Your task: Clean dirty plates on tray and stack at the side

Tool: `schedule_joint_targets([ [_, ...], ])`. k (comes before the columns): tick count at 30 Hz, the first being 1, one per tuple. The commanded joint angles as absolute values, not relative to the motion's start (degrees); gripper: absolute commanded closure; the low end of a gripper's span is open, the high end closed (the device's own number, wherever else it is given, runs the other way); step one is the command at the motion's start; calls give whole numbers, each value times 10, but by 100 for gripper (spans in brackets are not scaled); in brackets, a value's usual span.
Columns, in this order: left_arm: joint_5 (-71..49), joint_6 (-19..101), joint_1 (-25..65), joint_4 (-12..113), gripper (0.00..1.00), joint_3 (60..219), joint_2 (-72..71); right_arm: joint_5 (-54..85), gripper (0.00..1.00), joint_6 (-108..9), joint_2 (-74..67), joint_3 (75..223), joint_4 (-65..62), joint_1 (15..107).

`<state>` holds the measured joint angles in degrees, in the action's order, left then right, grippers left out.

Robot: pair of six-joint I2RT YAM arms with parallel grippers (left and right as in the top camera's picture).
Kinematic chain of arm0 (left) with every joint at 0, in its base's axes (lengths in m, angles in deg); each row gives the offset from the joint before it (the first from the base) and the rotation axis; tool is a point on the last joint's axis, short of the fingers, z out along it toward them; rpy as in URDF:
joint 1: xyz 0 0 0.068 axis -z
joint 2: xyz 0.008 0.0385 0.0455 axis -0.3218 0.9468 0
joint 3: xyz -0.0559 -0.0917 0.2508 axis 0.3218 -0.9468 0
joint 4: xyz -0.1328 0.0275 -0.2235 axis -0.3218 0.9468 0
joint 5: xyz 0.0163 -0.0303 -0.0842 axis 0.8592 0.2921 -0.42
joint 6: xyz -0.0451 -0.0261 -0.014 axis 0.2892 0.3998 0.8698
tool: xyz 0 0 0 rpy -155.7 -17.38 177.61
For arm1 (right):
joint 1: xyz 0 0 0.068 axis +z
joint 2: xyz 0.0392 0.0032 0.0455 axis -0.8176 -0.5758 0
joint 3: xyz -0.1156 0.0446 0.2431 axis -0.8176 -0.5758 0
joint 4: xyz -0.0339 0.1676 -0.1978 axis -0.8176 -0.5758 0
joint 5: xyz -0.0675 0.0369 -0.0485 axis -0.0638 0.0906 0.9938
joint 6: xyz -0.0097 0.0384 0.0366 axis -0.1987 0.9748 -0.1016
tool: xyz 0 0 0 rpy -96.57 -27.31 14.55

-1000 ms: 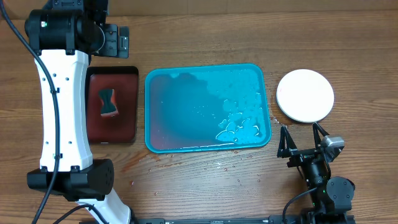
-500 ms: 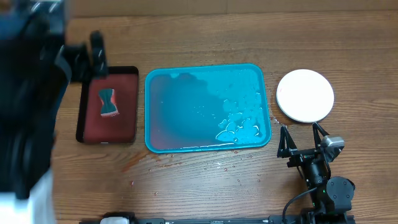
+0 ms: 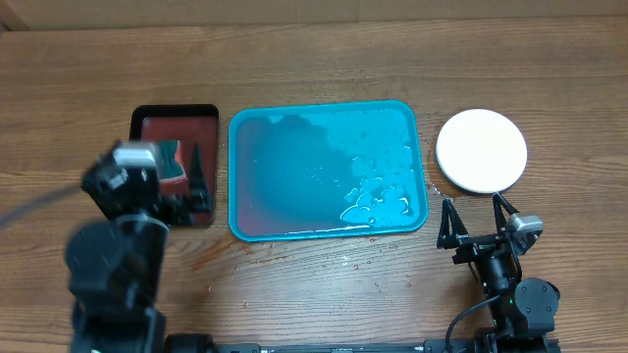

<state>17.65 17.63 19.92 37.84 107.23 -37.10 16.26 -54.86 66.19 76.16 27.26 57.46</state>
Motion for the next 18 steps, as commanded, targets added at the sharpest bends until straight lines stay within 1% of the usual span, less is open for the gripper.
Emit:
schedule_joint_targets([
  [1, 167, 168, 203, 319, 0, 948, -464, 157, 0, -559, 669, 755, 275, 577],
  [9, 166, 168, 196, 176, 0, 733, -610, 157, 0, -559, 669, 755, 275, 577],
  [13, 146, 168, 175, 162, 0, 680, -656, 157, 0, -559, 669, 755, 275, 577],
  [18, 144, 168, 172, 162, 0, 634, -704, 157, 0, -559, 669, 755, 275, 577],
])
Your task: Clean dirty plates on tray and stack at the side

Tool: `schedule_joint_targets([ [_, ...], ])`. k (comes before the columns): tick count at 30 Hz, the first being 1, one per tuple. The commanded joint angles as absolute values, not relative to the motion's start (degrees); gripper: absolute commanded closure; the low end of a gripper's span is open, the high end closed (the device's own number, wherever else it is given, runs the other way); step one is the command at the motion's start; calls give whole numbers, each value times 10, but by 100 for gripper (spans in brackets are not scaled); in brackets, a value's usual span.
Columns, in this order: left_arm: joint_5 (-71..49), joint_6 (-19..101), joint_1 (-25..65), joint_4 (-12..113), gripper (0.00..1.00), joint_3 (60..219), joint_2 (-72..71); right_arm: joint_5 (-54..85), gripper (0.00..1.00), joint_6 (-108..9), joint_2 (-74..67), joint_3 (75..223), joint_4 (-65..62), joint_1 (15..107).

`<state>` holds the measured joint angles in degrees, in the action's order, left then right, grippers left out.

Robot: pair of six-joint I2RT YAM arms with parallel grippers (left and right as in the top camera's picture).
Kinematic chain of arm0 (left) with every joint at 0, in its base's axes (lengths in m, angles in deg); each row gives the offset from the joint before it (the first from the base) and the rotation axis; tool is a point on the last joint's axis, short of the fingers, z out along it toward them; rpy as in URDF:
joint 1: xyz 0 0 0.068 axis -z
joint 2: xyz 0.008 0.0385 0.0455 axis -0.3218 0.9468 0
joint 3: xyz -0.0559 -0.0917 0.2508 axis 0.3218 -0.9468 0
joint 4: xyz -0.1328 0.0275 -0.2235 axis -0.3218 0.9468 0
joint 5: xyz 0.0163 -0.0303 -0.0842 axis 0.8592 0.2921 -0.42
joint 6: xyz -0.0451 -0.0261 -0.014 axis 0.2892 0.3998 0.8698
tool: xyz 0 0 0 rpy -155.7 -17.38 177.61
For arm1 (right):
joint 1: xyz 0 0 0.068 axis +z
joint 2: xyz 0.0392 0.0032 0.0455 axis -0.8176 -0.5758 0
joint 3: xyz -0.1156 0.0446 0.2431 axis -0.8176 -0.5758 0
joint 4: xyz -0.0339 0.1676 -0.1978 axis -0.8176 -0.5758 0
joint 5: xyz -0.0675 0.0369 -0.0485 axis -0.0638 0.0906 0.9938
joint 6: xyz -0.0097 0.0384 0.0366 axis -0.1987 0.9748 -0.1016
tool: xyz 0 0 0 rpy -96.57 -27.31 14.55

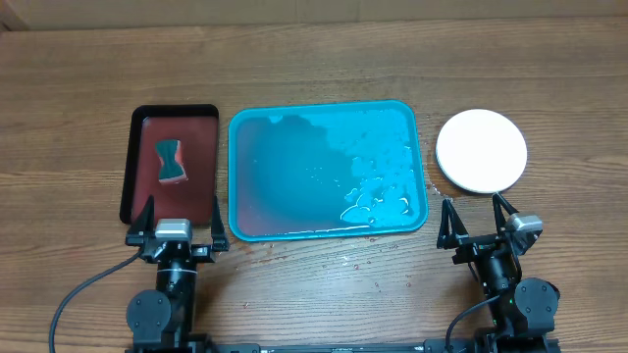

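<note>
A blue tray (255, 176) lies in the middle of the table, wet, with water drops near its right front corner; no plate shows on it. A white plate (481, 150) sits to its right on the wood. A sponge (171, 161), red with a teal top, lies in the black tray (132, 167) at the left. My left gripper (175, 216) stands open at the front edge of the black tray, holding nothing. My right gripper (478, 216) stands open just in front of the white plate, holding nothing.
The wooden table (314, 59) runs to a pale strip along the far edge. A few water drops lie on the wood in front of the blue tray. Both arm bases sit at the near edge.
My left arm was raised and blurred over the black tray, hiding part of the sponge; now it rests low at the near edge, open, with the sponge lying uncovered in the tray. The right arm is unchanged.
</note>
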<state>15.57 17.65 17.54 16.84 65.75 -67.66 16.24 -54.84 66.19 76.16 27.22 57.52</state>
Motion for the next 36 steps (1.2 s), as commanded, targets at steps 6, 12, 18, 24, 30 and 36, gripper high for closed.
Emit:
schedule_joint_targets([
  [6, 144, 168, 172, 177, 0, 598, -716, 157, 0, -559, 669, 755, 275, 577],
  [12, 142, 170, 173, 208, 0, 598, -716, 157, 0, -559, 669, 755, 275, 577],
  [18, 142, 170, 173, 209, 0, 598, -715, 157, 0, -559, 669, 755, 275, 577],
  [24, 142, 170, 173, 209, 0, 598, -715, 157, 0, -559, 669, 755, 275, 577],
  [30, 142, 170, 173, 209, 0, 598, -715, 157, 0, -559, 669, 755, 275, 577],
  [36, 142, 170, 173, 209, 0, 598, -715, 157, 0, -559, 669, 755, 275, 577],
])
